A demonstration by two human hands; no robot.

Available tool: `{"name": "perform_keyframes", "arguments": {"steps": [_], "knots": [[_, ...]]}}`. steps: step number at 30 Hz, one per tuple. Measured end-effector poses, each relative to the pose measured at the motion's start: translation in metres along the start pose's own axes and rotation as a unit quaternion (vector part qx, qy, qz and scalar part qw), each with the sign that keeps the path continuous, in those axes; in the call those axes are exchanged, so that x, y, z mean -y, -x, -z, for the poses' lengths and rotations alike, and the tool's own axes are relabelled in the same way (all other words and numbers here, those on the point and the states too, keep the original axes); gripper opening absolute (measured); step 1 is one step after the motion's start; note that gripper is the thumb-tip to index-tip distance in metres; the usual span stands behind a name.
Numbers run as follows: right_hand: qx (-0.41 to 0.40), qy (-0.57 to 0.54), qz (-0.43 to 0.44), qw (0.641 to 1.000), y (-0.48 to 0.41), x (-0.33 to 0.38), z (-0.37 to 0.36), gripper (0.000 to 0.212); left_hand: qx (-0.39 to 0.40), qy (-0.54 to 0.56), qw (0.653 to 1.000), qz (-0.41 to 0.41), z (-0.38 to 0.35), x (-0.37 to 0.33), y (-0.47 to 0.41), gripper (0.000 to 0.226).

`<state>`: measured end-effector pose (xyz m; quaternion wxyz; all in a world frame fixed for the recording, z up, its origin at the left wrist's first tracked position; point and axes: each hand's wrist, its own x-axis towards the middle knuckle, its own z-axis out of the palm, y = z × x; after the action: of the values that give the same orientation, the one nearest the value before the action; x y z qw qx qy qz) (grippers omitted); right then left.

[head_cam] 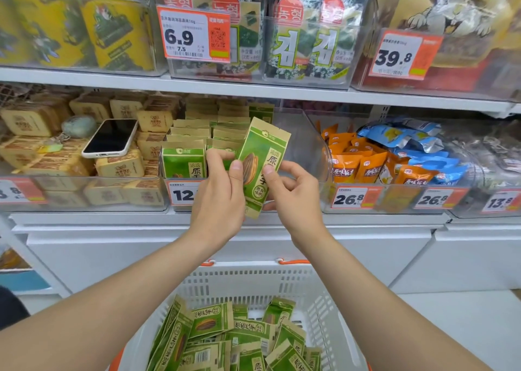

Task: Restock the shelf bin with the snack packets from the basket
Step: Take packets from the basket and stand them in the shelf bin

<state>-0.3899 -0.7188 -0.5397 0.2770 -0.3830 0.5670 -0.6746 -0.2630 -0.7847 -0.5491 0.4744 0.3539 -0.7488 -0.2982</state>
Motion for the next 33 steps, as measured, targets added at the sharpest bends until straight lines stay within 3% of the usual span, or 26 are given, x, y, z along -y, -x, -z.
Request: {"name": "perform_keyframes", "arguments": {"steps": [3, 6, 9, 12, 14, 17, 22, 24, 29, 31, 33], "knots": [[-0.009, -0.028, -0.002, 1.0, -0.001, -0.001, -0.007, 0.015, 0.003, -0.069, 0.997, -0.033, -0.002, -0.009, 0.0, 0.022], [-0.1, 0.085, 0.047, 0.99, -0.017, -0.013, -0.005, 0.019, 0.032, -0.183, 0.979, -0.081, -0.004, -0.016, -0.001, 0.021], [-0.183, 0.199, 0.047, 0.962, -0.039, -0.01, 0.007, 0.029, 0.03, -0.322, 0.929, -0.18, -0.003, -0.019, -0.009, 0.022], [-0.171, 0.238, 0.05, 0.955, -0.061, 0.005, 0.023, 0.025, 0.004, -0.395, 0.886, -0.243, -0.002, -0.02, -0.022, 0.015], [-0.142, 0.261, 0.061, 0.953, -0.075, 0.014, 0.029, 0.023, -0.002, -0.429, 0.872, -0.235, -0.001, -0.022, -0.031, 0.019], [-0.122, 0.332, 0.061, 0.934, -0.1, 0.022, 0.028, 0.042, 0.008, -0.46, 0.866, -0.196, 0.0, -0.021, -0.044, 0.043], [-0.089, 0.386, 0.003, 0.918, -0.133, 0.03, 0.011, 0.027, 0.049, -0.512, 0.851, -0.109, -0.001, -0.006, -0.061, 0.07], [-0.062, 0.427, -0.033, 0.901, -0.142, 0.036, 0.004, 0.023, 0.053, -0.53, 0.84, -0.101, -0.004, -0.002, -0.064, 0.073], [-0.021, 0.483, -0.096, 0.87, -0.181, 0.038, -0.014, 0.036, 0.039, -0.536, 0.837, -0.107, -0.011, 0.003, -0.07, 0.068], [-0.035, 0.501, -0.105, 0.858, -0.193, 0.026, -0.021, 0.045, 0.027, -0.536, 0.836, -0.118, -0.013, 0.007, -0.07, 0.065], [-0.083, 0.467, -0.121, 0.872, -0.204, 0.008, -0.022, 0.05, 0.015, -0.534, 0.837, -0.122, -0.015, 0.011, -0.07, 0.064]]}}
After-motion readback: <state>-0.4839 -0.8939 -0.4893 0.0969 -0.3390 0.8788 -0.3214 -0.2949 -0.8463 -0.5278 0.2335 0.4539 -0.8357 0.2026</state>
